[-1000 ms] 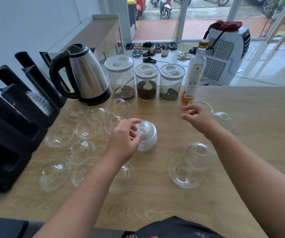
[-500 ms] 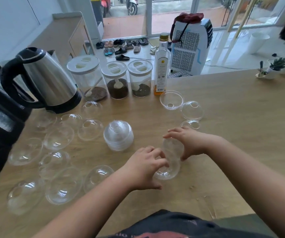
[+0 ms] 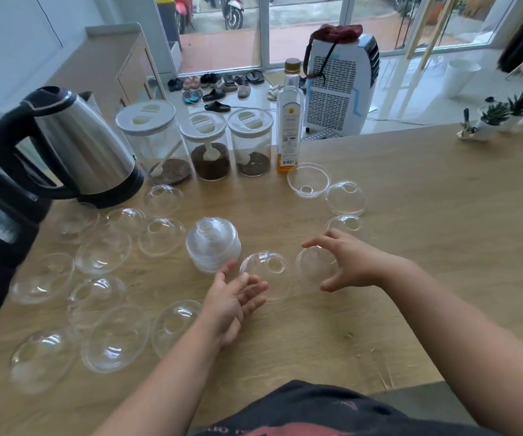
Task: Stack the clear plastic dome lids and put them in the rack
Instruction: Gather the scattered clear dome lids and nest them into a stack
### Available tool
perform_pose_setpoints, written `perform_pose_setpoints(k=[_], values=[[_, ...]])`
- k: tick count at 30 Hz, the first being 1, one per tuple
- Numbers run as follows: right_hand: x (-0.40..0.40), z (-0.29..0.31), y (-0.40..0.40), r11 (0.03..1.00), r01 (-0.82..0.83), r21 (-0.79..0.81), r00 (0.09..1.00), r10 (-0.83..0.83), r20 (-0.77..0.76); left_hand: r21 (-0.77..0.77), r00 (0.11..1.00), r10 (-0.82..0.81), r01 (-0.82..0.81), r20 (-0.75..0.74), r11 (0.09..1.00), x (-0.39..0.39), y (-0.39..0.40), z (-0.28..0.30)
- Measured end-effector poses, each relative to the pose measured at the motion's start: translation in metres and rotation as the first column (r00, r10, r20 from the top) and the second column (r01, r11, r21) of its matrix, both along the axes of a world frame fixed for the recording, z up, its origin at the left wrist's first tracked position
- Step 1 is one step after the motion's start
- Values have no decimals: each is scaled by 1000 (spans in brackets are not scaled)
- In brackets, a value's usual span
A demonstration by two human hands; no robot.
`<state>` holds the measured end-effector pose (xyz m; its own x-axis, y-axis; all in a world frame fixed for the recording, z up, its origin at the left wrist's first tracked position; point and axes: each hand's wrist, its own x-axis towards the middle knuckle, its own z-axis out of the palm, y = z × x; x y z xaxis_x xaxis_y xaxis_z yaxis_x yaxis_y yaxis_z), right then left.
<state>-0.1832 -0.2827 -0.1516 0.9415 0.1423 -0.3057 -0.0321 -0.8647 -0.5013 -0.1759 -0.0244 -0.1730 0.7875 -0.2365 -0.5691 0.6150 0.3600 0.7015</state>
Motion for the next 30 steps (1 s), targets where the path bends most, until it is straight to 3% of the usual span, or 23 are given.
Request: perform_pose_setpoints(k=[2,4,6,8,10,13,15,17,19,24,27,30], values=[[-1,-2,1,1000,-1,3,1000,1,-15,88,1000,-7,9,-23,996,-1,-2,-1],[-3,-3,2,1000,-5,0,999,5,-31,274,993,-114,103,26,956,-4,-2,-2],[-4,-4,2,1000,-7,-15,999,6,-42,553,950,-266,135,164,822,-4,2,-6],[-6,-6,2,999,-7,-32,999,6,-42,816,820,-474,14,322,578,-3,8,-8],[-7,-9,4,999,-8,-40,999,7,-38,909,660,-664,-73,352,410,-3,10,-7],[-8,-13,5,1000,-5,-30,1000,5,-25,928,472,-803,-117,365,354,-4,2,-10],[-9,-12,6,1000,-2,-18,1000,2,-19,944,411,-850,-143,329,296,-3,-4,-15],[-10,-10,5,1000,-2,-6,1000,2,-8,958,402,-870,-128,285,255,0,-7,-18],[-9,-4,4,1000,8,21,1000,-8,9,953,419,-856,-108,302,283,-1,-6,-15],[3,13,4,985,59,163,996,-67,50,817,405,-710,-274,576,507,-3,16,33],[13,21,13,976,51,213,993,-71,89,784,493,-611,-422,619,455,33,41,71],[24,30,29,967,24,253,988,-62,144,846,617,-578,-395,534,359,68,58,80]])
